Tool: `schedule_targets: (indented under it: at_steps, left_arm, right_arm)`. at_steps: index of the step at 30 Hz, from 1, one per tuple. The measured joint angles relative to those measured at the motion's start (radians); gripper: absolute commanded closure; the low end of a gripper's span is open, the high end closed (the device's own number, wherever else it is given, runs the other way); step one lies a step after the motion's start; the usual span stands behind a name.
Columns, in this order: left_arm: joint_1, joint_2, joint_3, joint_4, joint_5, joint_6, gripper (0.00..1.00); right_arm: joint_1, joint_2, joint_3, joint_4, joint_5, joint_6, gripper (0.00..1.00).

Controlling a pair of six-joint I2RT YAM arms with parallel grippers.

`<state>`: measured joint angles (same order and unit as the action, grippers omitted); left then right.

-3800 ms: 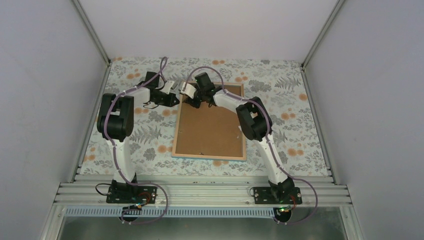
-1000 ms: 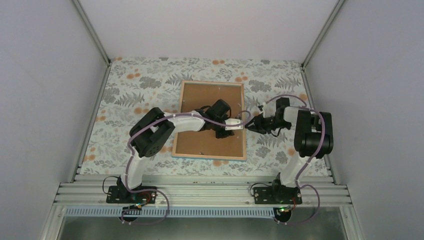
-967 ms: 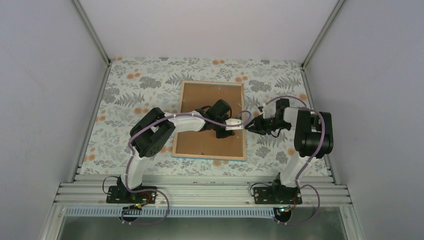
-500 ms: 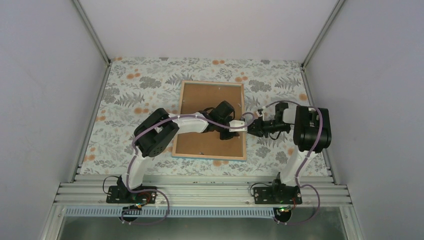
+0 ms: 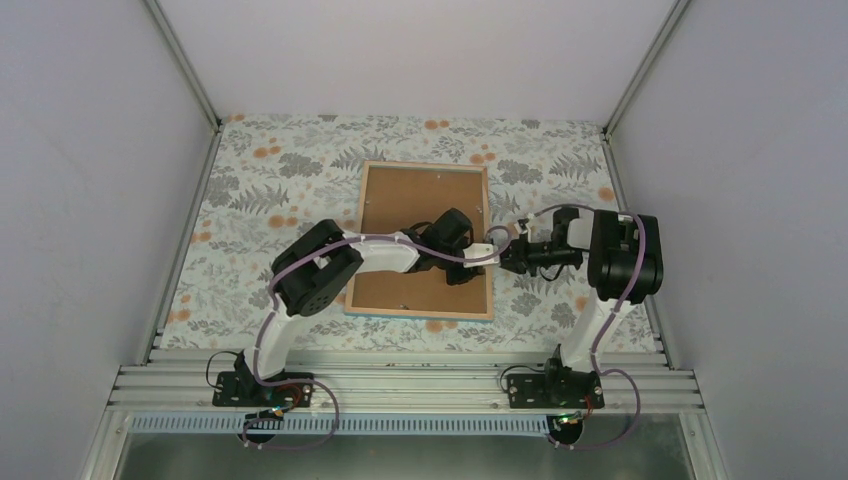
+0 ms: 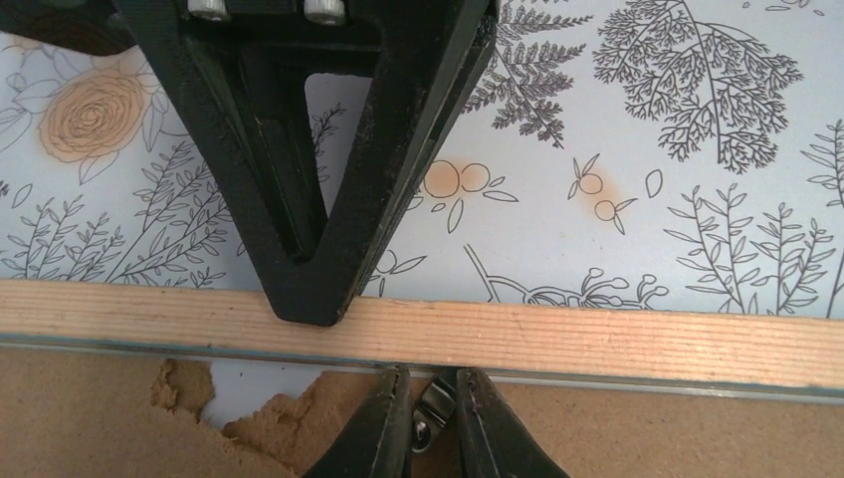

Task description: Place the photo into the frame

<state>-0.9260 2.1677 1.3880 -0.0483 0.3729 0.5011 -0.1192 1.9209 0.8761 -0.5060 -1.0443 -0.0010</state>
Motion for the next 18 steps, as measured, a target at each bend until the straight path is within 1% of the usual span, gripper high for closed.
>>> schedule_targets:
  at_steps: [6,10,13,15,18]
  left_arm:
    - [-0.015,-0.037,-0.064,0.070,-0.067,-0.069,0.84]
    - [-0.015,-0.052,-0.060,0.036,-0.084,-0.110,0.73]
    - [0.004,-0.054,-0.026,-0.010,-0.072,-0.130,0.64]
    - [0.024,-0.054,0.010,-0.042,-0.064,-0.134,0.61]
    - [0.051,-0.059,0.050,-0.072,-0.046,-0.119,0.59]
  right_arm:
    - [0.002,-0.003,0.000,0.002,-0.001,-0.004,0.85]
    - [0.008,-0.021,0.002,-0.008,0.016,-0.017,0.77]
    - [0.007,-0.039,0.010,-0.019,0.040,-0.029,0.70]
    - [0.006,-0.056,0.022,-0.018,0.055,-0.033,0.69]
    - [0.006,-0.069,0.050,-0.010,0.071,-0.030,0.70]
